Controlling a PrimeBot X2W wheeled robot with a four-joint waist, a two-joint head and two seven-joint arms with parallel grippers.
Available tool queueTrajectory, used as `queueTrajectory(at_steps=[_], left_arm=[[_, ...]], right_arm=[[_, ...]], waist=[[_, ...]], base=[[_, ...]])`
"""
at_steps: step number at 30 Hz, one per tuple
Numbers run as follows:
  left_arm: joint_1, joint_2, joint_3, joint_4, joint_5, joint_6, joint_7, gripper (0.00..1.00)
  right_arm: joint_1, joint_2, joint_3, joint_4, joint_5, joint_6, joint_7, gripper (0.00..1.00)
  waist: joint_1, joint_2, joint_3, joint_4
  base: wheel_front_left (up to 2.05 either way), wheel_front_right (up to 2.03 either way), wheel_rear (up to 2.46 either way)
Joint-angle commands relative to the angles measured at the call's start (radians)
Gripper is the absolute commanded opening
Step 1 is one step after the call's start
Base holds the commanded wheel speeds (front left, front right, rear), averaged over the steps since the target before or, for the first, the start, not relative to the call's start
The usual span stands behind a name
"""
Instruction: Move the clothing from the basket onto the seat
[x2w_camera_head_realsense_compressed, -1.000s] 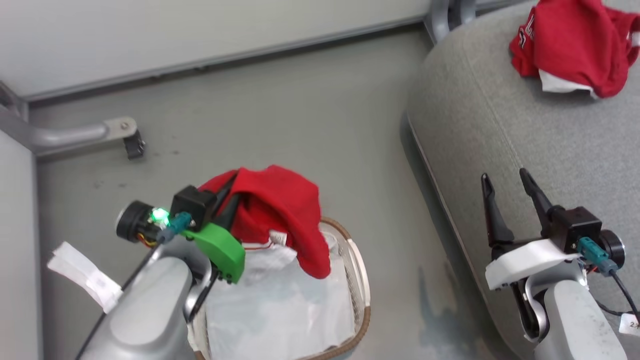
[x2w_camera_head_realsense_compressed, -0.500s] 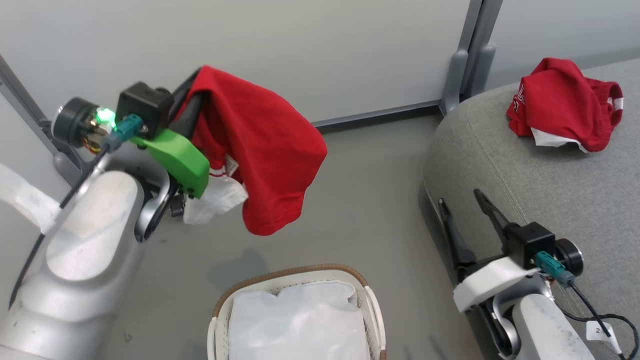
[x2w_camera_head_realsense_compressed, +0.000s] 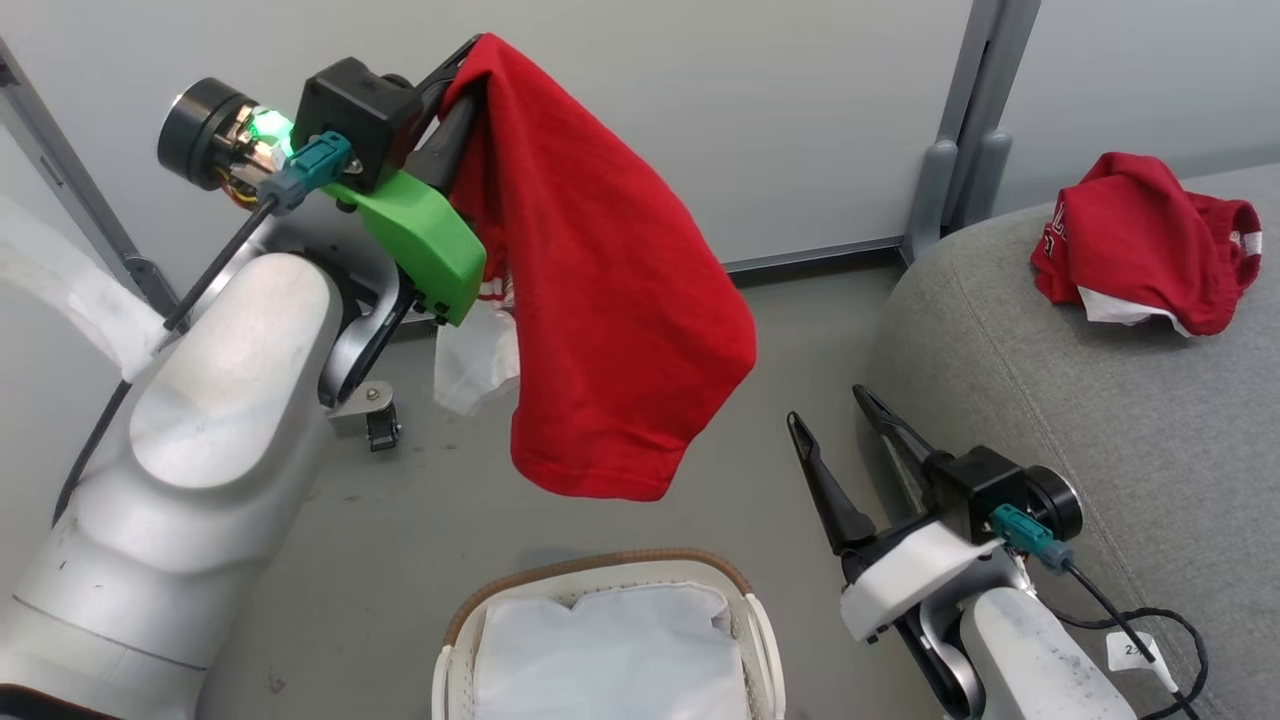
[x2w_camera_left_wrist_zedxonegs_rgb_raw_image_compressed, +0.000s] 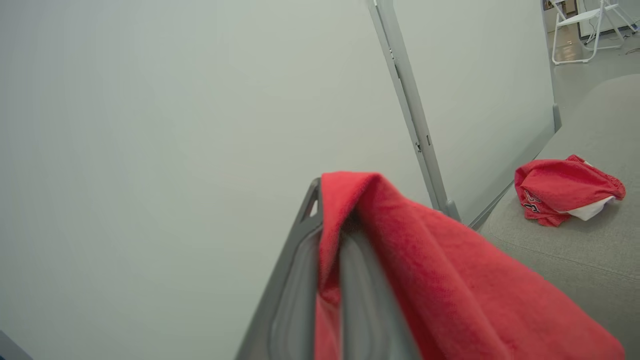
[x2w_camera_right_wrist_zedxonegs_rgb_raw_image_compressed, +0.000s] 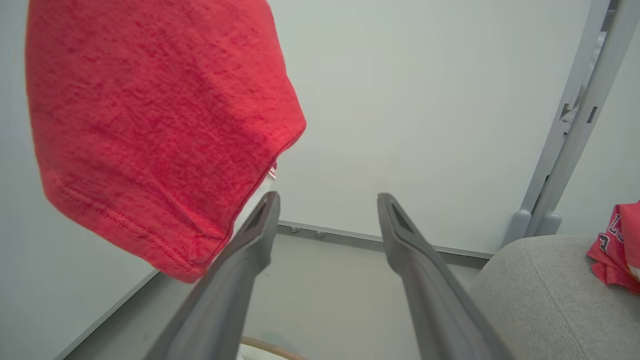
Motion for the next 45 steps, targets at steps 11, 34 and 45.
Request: queueTrajectory(at_steps=[11, 34, 45], left_arm=[[-0.065, -0.023, -0.060, -0.030, -0.028, -0.003, -0.035, 0.00], [0.047, -0.019, -0.089, -0.068, -0.095, 0.028, -0.068, 0.00], [0.256, -0.027, -0.072, -0.040, -0.162, 0.089, -0.147, 0.33]], right_arm=[[-0.104, -0.003, 0.084, 0.080, 0.015, -0.001, -0.002, 1.00], [-0.257, -0.003, 0.221, 0.048, 0.100, -0.001, -0.002, 0.03], [-0.235, -0.003, 0.147, 0.029, 0.047, -0.001, -0.002, 0.00]], waist=[[0.0001, 0.0000, -0.008, 0.016], [0.0001, 0.0000, 0.003, 0.044], [0.0001, 0.0000, 0.011, 0.040]], base=[[0.00, 0.00, 0.00], [0.00, 0.00, 0.00], [0.00, 0.00, 0.00]])
